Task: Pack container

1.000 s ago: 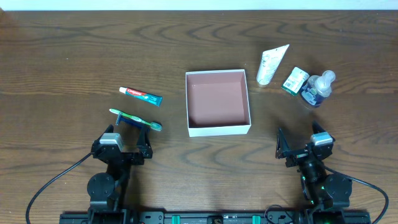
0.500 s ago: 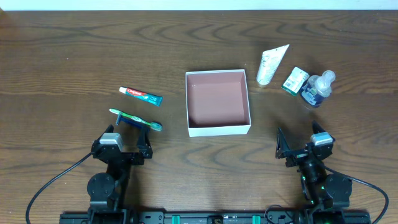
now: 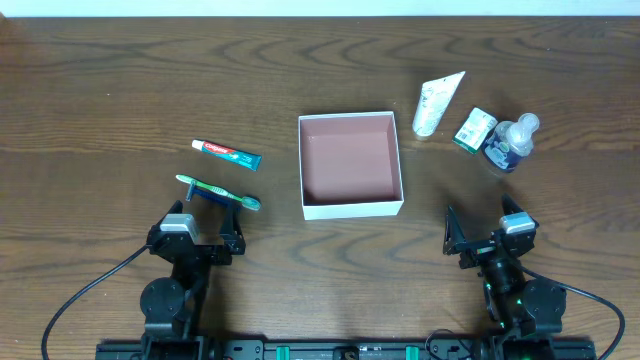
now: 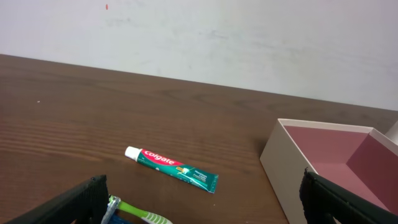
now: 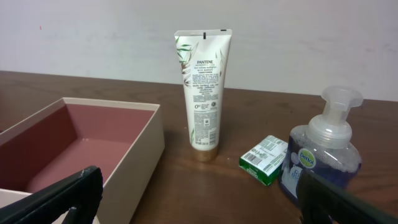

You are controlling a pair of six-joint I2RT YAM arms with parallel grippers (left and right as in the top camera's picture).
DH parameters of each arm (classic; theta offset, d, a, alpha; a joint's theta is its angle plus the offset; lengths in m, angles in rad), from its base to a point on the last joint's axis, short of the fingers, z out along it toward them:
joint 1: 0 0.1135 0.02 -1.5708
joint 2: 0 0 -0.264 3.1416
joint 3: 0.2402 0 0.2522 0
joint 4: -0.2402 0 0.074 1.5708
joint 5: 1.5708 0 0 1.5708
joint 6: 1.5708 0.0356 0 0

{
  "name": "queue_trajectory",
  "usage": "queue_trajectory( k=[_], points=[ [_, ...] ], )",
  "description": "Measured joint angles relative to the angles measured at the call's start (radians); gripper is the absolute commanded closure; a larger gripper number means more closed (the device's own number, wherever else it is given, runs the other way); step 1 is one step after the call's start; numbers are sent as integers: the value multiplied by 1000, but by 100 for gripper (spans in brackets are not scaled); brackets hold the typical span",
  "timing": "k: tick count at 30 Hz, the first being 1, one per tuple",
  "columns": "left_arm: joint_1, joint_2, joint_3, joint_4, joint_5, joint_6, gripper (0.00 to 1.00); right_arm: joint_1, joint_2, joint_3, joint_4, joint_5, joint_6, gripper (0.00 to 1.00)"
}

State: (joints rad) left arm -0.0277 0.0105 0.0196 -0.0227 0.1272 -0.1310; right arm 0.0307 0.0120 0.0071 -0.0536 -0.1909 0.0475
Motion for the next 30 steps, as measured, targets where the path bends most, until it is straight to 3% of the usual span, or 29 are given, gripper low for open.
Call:
queue_trajectory(
  k=[15,24,30],
  points=[
    [0,0,0,0,0,0,2,0,0,0,68,-7,5,1],
    [0,0,0,0,0,0,2,0,6,4,124,-166,5,1],
    [0,0,0,0,0,0,2,0,173,145,84,-233,0,1]
  ],
)
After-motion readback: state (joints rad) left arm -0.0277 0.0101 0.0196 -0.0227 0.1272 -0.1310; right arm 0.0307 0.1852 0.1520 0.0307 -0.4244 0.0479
